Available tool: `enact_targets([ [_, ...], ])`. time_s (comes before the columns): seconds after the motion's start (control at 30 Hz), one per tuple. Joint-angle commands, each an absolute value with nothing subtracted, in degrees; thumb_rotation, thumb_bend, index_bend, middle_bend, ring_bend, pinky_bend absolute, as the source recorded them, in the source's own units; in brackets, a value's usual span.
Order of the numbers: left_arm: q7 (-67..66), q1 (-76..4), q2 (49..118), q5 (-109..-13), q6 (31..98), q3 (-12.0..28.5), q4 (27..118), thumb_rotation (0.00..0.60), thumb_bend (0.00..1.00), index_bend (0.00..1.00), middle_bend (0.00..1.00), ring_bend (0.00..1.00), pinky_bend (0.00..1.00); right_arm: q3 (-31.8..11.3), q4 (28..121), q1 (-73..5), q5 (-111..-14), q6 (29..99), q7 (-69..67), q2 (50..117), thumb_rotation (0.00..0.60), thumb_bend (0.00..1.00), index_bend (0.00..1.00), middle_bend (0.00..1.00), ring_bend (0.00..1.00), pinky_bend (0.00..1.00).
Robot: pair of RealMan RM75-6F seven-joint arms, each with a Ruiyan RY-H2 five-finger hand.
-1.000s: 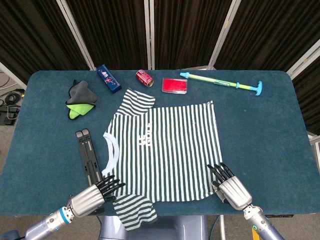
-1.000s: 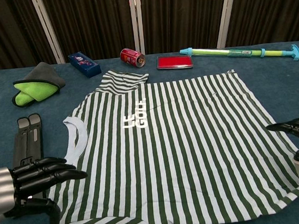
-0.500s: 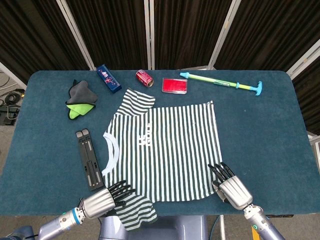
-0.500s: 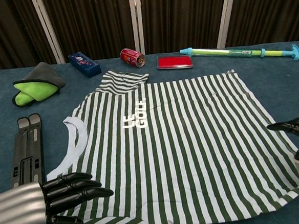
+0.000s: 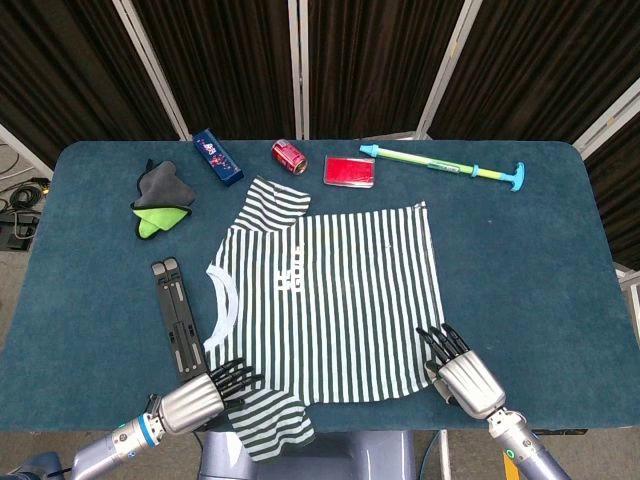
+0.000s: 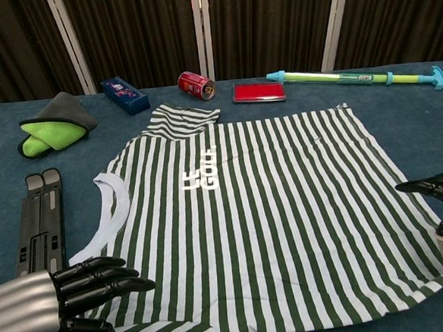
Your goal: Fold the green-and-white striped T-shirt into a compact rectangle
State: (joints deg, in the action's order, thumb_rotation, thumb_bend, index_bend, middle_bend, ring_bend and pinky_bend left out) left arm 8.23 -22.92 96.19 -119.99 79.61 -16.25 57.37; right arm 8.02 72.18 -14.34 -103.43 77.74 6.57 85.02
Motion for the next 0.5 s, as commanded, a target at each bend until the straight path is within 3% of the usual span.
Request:
enact_targets([
  [0.03,8.6,-23.1,96.9,-119.6,79.4,-16.4,56.9,0.6,0.34,0.43,0.0,0.0,0.0,8.0,72.2,-14.3,-103.4,77.8,6.6,85.0,0.6,0.45,0.71,0.0,0.0,0.0],
  [0.5,9.2,-23.8,99.9,-118.2,78.7,-16.8,55.2,0.6,0.34,0.45,0.0,0.0,0.0,7.9,72.4,-14.4,-103.3,78.2,6.3,84.7,0.6,0.45,0.71,0.0,0.0,0.0],
])
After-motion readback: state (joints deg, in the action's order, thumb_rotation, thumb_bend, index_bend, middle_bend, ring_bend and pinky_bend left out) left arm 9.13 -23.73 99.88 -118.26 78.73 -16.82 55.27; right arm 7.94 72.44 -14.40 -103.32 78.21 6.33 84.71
